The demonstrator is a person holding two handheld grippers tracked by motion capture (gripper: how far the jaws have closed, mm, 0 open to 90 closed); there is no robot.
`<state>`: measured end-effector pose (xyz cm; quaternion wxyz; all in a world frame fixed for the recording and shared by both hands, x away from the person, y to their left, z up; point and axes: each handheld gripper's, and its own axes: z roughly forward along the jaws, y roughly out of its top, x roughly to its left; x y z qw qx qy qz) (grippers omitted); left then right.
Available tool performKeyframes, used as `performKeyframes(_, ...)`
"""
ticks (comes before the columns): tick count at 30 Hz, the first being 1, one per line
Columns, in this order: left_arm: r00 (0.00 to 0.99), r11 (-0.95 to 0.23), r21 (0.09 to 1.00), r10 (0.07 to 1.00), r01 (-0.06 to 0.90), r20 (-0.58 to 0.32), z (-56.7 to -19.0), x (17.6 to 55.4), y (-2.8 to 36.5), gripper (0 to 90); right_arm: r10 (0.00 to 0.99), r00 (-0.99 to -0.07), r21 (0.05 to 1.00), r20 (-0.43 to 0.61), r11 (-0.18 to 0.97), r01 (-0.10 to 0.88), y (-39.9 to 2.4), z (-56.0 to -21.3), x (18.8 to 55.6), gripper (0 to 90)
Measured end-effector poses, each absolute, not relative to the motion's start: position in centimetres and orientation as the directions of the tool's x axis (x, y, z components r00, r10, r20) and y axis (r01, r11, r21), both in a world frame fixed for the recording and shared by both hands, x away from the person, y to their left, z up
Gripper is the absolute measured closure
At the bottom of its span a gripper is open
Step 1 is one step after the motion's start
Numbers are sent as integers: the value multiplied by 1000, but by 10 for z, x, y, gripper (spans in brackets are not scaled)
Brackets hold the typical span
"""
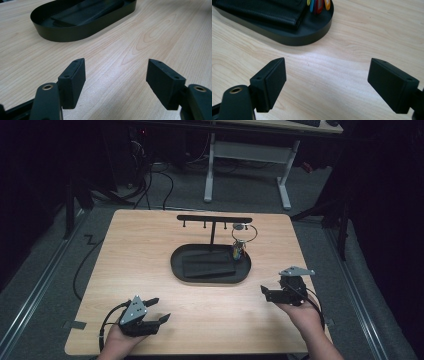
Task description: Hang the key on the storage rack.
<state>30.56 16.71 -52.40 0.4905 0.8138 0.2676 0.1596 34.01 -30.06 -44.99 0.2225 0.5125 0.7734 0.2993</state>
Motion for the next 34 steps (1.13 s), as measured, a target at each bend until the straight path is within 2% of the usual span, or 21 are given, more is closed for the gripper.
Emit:
performKeyframes(14,810,-383,881,586,277,0,-525,304,165,324,925,-379,710,-18,279,647,-300,-498,304,149)
performKeyframes(21,809,-381,880,587,282,-6,-527,307,165,322,918,-390,770,-73,301,563,-290,-523,273,149)
performKeyframes(24,805,-375,882,593,287,-10,-527,308,164,323,916,-401,805,19,224,550,-294,-517,261,146)
performKeyframes(26,801,-379,879,598,289,-6,-527,308,163,322,919,-394,826,7,216,520,-297,-514,258,147)
performKeyframes(34,792,-396,872,610,288,16,-527,305,162,322,917,-396,814,45,196,547,-303,-521,262,153)
